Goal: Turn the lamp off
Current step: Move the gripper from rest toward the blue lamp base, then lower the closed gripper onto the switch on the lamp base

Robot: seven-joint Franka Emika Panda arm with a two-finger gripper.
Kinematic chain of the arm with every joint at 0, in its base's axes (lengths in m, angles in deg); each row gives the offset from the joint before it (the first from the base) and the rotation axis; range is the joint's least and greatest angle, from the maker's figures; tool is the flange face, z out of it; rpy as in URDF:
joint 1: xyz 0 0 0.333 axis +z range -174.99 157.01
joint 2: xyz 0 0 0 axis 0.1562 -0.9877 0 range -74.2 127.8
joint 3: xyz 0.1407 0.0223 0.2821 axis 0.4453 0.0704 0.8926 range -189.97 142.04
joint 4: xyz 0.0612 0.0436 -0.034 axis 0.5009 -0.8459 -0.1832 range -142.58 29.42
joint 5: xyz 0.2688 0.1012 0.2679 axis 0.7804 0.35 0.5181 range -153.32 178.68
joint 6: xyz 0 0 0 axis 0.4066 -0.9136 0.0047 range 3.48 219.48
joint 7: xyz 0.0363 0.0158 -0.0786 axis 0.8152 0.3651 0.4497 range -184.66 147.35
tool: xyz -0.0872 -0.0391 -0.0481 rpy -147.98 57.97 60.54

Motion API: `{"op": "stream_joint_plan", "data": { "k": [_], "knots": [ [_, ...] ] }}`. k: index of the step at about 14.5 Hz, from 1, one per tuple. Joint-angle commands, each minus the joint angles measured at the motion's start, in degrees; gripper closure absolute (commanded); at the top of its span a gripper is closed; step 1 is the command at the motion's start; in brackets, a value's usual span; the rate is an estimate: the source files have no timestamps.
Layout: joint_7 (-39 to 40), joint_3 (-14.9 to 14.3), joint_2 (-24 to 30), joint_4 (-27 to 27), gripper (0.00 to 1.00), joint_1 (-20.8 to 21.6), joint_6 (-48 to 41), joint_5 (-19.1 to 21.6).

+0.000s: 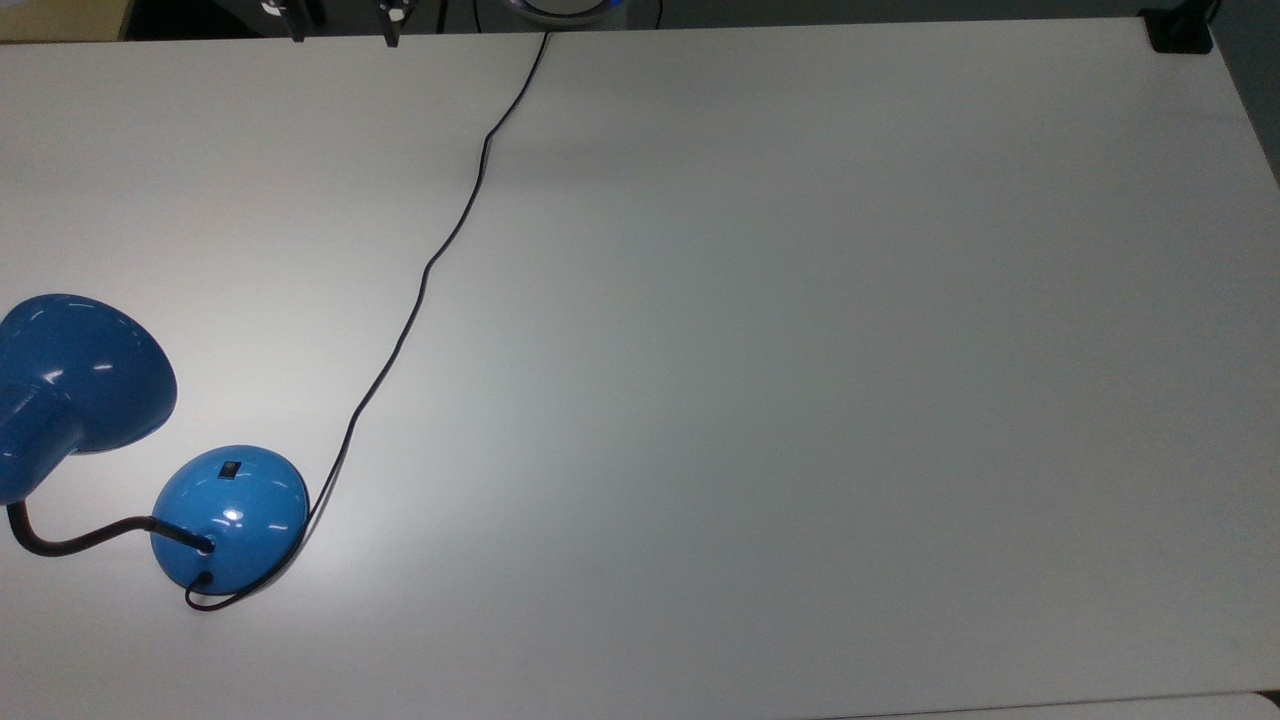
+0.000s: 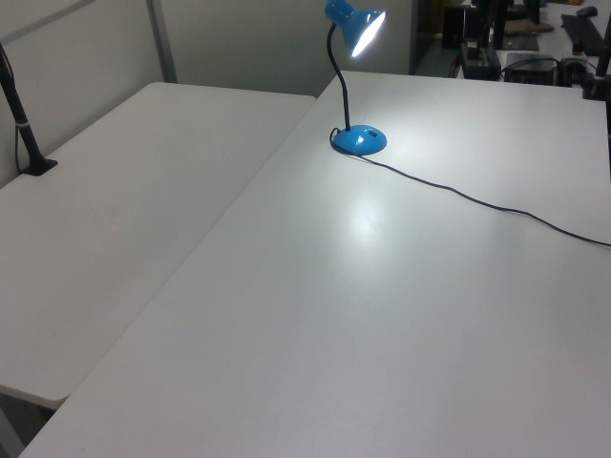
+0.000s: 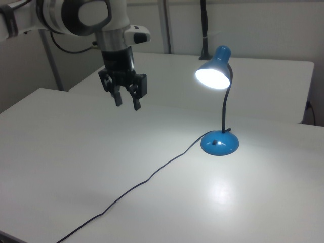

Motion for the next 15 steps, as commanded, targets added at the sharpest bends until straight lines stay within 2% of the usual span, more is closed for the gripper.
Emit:
{"op": "stream_joint_plan", "data": {
  "k": [1,3,6,12,15],
  "knots": [
    [10.44,-3.23,-3.03,-0.94,1.0,0.76,9.2,0.16],
    [10.36,-4.81,-7.85,-1.12,1.0,0.76,19.36,0.51],
    [11.5,-5.96,-13.31,-1.12,1.0,0.68,28.98,0.51],
    [12.91,-5.96,-25.09,-1.03,1.0,-1.17,50.07,1.56],
    [12.91,-5.96,-28.35,-0.68,1.0,-1.35,56.15,2.7]
  ]
}}
